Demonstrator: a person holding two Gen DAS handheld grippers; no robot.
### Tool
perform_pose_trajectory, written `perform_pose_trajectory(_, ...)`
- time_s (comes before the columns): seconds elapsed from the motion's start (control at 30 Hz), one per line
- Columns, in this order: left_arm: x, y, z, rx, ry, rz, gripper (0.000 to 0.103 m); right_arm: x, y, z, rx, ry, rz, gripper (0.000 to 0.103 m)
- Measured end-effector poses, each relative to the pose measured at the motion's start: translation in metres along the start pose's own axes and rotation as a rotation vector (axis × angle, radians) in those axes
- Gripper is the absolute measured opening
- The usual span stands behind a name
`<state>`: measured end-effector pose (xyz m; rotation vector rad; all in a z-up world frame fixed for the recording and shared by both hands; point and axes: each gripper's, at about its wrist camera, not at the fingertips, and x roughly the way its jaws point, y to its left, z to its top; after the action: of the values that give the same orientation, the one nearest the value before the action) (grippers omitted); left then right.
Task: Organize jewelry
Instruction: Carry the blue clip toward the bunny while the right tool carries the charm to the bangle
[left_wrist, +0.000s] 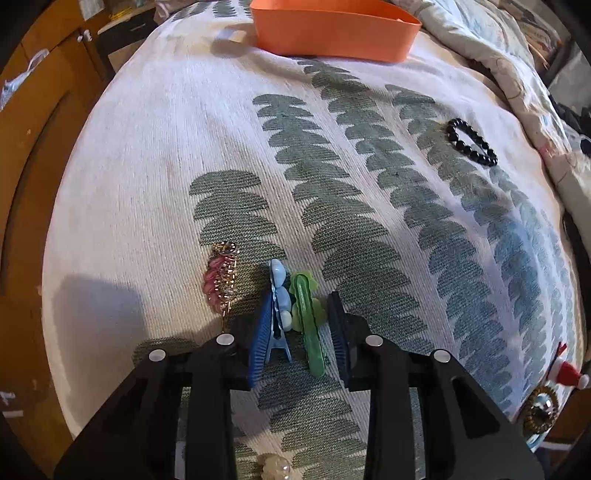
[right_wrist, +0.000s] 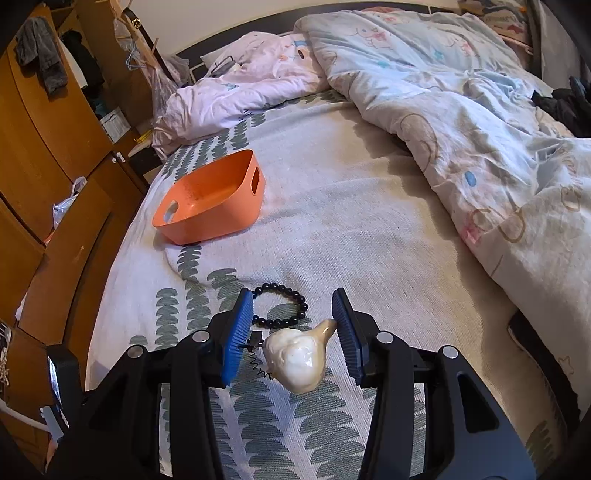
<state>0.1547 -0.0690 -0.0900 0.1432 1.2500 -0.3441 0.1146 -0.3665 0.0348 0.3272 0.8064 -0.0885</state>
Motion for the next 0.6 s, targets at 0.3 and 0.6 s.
perform_pose_trajectory(0.3,-0.017,0.003,-0.002,-0.001,-0.053,0.023,0.018,-0.013,0.002,0.001,0.011,-0.022,0.010,0.046)
perform_pose_trajectory(0.6,-0.031,0.012,0.001,-0.028,-0.087,-0.001,0.012,-0.025,-0.001,-0.002,0.023,-0.040,0.023,0.046)
